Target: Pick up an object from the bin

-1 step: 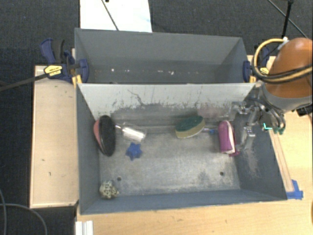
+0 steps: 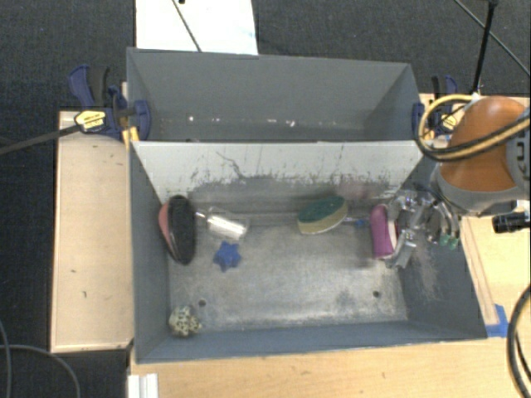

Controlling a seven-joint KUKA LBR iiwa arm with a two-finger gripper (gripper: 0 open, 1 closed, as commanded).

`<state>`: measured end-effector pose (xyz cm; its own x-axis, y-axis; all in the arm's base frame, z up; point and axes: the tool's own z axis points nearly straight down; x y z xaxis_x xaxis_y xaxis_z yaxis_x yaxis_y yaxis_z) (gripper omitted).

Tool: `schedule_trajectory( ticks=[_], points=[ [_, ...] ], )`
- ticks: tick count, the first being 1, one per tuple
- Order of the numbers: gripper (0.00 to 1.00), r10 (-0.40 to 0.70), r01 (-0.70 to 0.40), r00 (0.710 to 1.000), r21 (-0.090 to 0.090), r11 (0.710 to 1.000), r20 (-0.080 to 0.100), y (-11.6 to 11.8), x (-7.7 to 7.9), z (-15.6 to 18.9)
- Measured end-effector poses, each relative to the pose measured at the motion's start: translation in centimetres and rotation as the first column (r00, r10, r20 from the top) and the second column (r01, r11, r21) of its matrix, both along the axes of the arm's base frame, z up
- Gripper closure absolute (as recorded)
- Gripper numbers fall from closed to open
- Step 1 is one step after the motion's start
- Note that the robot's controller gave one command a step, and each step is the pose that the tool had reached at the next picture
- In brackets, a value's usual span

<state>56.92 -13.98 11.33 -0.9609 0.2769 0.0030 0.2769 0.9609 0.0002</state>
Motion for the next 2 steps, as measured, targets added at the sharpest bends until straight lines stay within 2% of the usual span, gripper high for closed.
schedule_trajectory(
  ticks=[1,2],
  points=[
    [0.0,-0.096,0.096,0.995,-0.003,0.995,0.011,-0.4,1.4,-3.3],
    [0.0,-0.321,0.321,0.947,-0.002,0.947,0.019,1.6,0.0,-3.2]
  ],
)
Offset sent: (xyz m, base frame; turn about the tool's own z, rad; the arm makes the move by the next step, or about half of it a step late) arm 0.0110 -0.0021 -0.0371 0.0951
